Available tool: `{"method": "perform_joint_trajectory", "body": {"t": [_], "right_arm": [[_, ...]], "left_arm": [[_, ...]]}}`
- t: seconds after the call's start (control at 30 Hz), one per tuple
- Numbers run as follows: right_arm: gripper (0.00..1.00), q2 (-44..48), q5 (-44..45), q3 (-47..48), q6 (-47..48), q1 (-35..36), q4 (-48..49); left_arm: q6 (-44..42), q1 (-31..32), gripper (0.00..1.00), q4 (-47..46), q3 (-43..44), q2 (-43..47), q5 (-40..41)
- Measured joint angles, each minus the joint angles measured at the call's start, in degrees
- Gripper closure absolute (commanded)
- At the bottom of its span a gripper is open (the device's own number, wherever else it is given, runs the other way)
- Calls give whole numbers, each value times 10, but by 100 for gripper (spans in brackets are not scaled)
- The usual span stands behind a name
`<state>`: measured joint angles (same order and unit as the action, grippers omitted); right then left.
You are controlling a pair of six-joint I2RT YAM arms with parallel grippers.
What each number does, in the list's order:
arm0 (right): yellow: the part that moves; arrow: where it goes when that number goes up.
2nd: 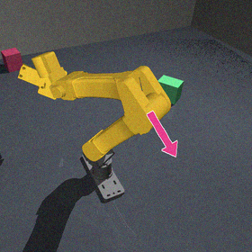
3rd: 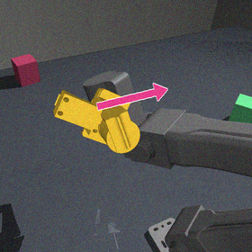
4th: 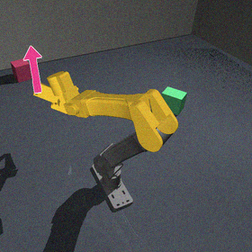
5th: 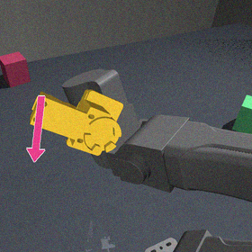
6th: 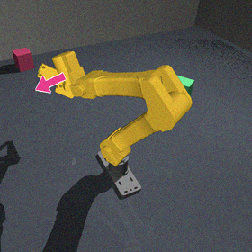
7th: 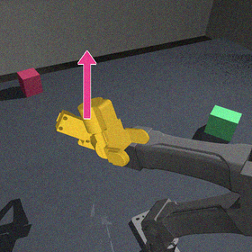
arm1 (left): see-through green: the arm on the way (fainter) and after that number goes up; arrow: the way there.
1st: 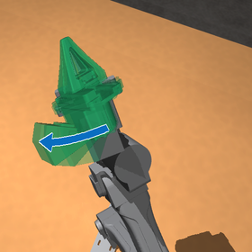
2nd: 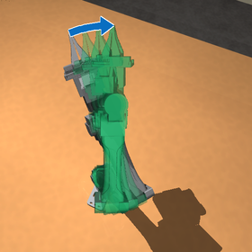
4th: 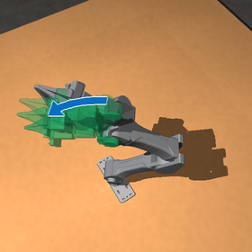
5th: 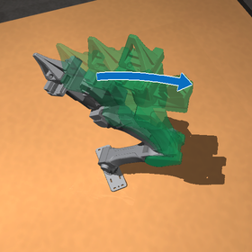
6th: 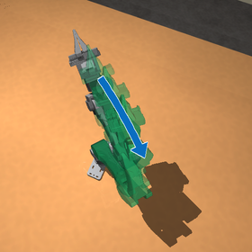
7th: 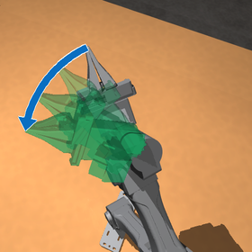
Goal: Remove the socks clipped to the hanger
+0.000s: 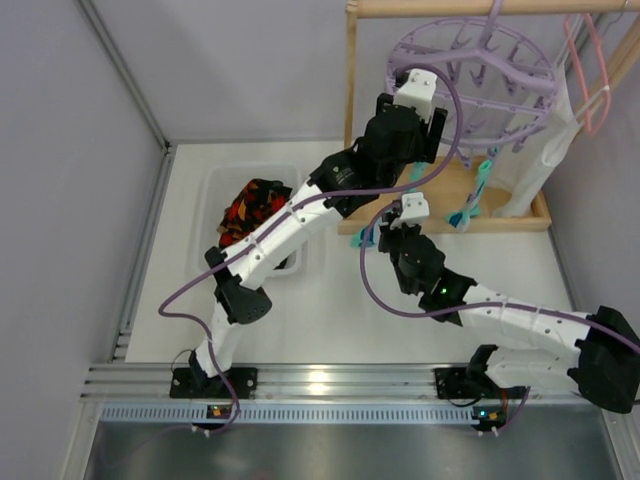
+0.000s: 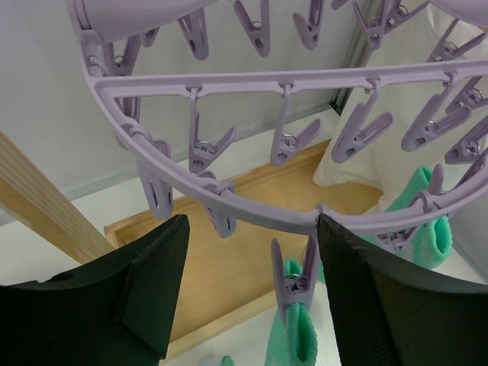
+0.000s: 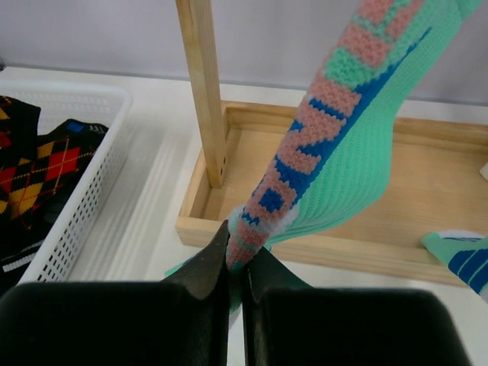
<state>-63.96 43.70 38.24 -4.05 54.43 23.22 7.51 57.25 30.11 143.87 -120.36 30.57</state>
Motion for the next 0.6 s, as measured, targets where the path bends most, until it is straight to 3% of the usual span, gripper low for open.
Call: {"method": "perform_joint_trajectory", "body": {"t": [0.33,0.6], "right_arm": [[100,-32,15,0,7,2,15],[100,-30,14,0,9,2,17]], "left_arm": [[19,2,26,-6,-30,-3,-49],[16,2,32,-6,-41,-3,-50]]}}
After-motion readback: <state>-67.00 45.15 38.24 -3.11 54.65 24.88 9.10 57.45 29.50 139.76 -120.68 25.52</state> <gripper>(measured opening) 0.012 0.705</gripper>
